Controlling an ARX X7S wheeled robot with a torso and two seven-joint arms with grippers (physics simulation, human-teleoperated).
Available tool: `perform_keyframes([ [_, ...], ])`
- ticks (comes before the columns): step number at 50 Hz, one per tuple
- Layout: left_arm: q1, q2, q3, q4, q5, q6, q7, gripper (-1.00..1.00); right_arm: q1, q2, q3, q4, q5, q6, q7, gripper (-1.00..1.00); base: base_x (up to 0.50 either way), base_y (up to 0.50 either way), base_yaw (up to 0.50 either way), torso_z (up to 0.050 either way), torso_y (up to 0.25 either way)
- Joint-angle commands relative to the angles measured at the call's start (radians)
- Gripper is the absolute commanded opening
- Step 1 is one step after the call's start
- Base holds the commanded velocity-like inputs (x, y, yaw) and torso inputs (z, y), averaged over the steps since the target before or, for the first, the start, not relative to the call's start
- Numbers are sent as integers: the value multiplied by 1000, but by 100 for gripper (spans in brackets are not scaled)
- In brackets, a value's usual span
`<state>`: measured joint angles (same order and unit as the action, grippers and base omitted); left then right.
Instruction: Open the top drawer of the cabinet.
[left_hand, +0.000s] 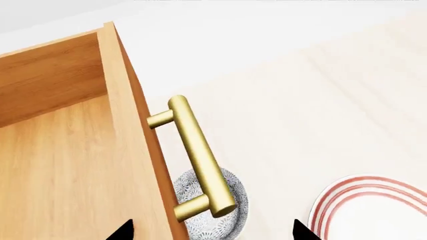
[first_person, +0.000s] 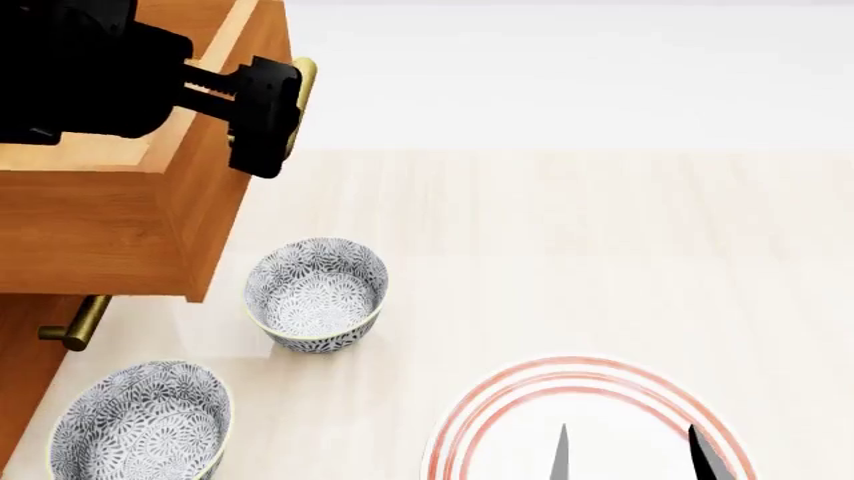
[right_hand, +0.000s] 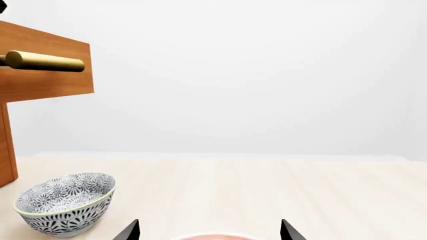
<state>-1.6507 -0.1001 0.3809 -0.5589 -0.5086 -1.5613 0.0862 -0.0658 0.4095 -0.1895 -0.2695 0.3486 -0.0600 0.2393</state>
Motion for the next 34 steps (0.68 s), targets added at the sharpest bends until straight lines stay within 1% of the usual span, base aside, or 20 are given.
perform_keyframes([
  [1,-3,-29,29,9,-378,13,-240,100,-5,3,5,3,5,-7,3,100,0,0,0,0,0],
  [13,-6,-14,20,27,-477,7,-318,100,-5,5,5,7,10,-11,2,100,0,0,0,0,0],
  [26,2,-5,14,39,-564,14,-372,100,-4,4,1,13,11,-15,2,100,0,0,0,0,1],
  [29,-2,-23,37,57,-557,32,-380,100,-3,5,1,13,11,-13,3,100,0,0,0,0,0],
  [32,-16,-54,101,41,-499,91,-359,100,-4,5,-2,11,8,-13,4,100,0,0,0,0,0],
  [34,-27,-60,103,38,-498,95,-357,100,-3,5,-4,11,7,-12,5,100,0,0,0,0,0],
])
